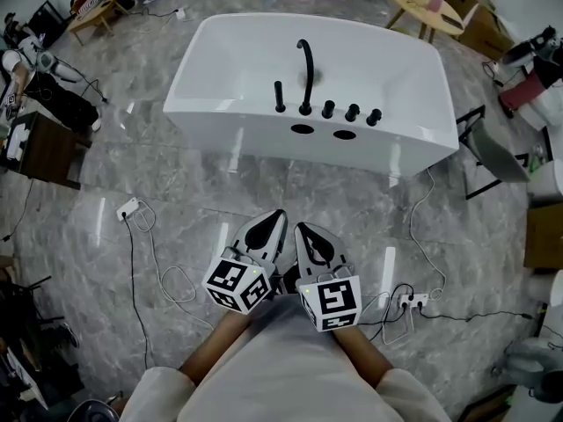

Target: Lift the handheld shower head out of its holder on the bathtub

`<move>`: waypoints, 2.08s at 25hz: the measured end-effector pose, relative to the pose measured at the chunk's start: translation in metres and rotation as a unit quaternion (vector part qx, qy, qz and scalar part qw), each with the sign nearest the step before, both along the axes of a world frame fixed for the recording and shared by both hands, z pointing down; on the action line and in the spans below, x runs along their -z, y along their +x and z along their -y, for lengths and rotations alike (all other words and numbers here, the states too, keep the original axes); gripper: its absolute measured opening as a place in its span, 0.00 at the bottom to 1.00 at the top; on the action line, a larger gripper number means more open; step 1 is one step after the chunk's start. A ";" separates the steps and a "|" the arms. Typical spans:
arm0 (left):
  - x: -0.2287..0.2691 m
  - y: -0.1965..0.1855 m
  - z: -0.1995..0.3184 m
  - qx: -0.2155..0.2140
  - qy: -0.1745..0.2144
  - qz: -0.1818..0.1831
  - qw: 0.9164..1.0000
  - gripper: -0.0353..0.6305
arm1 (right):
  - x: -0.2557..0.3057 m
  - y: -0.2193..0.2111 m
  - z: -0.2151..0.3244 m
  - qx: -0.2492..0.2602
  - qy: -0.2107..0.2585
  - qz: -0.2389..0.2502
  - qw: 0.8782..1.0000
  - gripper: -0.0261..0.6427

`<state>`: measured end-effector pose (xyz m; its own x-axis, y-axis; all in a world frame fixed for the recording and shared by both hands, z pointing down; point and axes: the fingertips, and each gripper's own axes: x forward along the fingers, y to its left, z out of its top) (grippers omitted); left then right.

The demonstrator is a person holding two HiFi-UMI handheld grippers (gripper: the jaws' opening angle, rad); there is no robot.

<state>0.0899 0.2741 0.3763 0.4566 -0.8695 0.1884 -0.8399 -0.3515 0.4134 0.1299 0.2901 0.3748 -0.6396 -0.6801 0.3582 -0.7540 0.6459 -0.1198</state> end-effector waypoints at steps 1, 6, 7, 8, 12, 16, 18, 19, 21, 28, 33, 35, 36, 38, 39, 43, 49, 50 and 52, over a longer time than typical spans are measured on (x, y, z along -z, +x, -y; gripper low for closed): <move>-0.001 0.004 0.006 0.001 -0.002 0.001 1.000 0.06 | -0.001 0.004 0.006 0.001 -0.001 0.001 1.000 0.06; -0.006 0.013 0.025 0.006 -0.017 0.006 1.000 0.06 | -0.005 0.012 0.027 0.009 -0.009 0.007 1.000 0.06; -0.006 0.015 0.028 0.006 -0.018 0.008 1.000 0.06 | -0.006 0.013 0.030 0.010 -0.011 0.008 1.000 0.06; -0.006 0.017 0.031 0.005 -0.018 0.008 1.000 0.06 | -0.007 0.014 0.032 0.012 -0.014 0.010 1.000 0.06; -0.009 0.026 0.042 0.000 -0.026 0.005 1.000 0.06 | -0.012 0.018 0.040 0.022 -0.025 0.010 0.999 0.06; -0.009 0.032 0.048 -0.005 -0.028 0.009 1.000 0.06 | -0.017 0.021 0.046 0.021 -0.033 0.010 0.999 0.06; -0.011 0.032 0.054 -0.006 -0.028 0.012 1.000 0.06 | -0.018 0.021 0.051 0.019 -0.033 0.011 0.999 0.06; -0.012 0.032 0.058 -0.007 -0.027 0.013 1.000 0.06 | -0.018 0.021 0.055 0.017 -0.032 0.012 0.999 0.06; -0.012 0.032 0.067 -0.009 -0.026 0.014 1.000 0.06 | -0.018 0.023 0.064 0.011 -0.031 0.012 0.999 0.06; -0.013 0.022 0.099 -0.014 -0.036 -0.003 0.999 0.06 | -0.017 0.014 0.097 0.006 -0.031 0.007 0.999 0.06; -0.016 0.005 0.123 -0.010 -0.039 -0.011 0.999 0.06 | -0.019 0.002 0.122 -0.002 -0.030 0.001 1.000 0.06; -0.016 -0.004 0.136 -0.004 -0.037 -0.014 0.999 0.06 | -0.021 -0.003 0.135 -0.009 -0.028 -0.006 1.000 0.06; -0.016 -0.009 0.144 -0.002 -0.037 -0.017 0.999 0.06 | -0.022 -0.005 0.142 -0.012 -0.028 -0.008 1.000 0.06; -0.016 -0.015 0.158 -0.003 -0.037 -0.021 0.999 0.06 | -0.024 -0.008 0.155 -0.016 -0.032 -0.010 0.999 0.06; -0.016 -0.018 0.165 -0.005 -0.037 -0.021 0.999 0.06 | -0.024 -0.011 0.162 -0.017 -0.034 -0.010 0.999 0.06; -0.015 -0.033 0.188 -0.014 -0.036 -0.020 0.999 0.06 | -0.024 -0.029 0.185 -0.018 -0.038 -0.011 0.999 0.06; -0.010 -0.068 0.231 -0.020 -0.033 -0.023 0.999 0.06 | -0.019 -0.060 0.227 -0.034 -0.033 -0.015 0.999 0.06; -0.009 -0.074 0.237 -0.021 -0.033 -0.025 0.999 0.06 | -0.019 -0.066 0.233 -0.036 -0.034 -0.015 0.999 0.06; -0.007 -0.084 0.249 -0.024 -0.032 -0.027 0.999 0.06 | -0.019 -0.074 0.245 -0.038 -0.034 -0.018 0.999 0.06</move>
<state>0.0063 0.0252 0.3838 0.5081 -0.8336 0.2165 -0.7986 -0.3619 0.4809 0.0557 0.0456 0.3936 -0.5727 -0.6993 0.4278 -0.8053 0.5776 -0.1337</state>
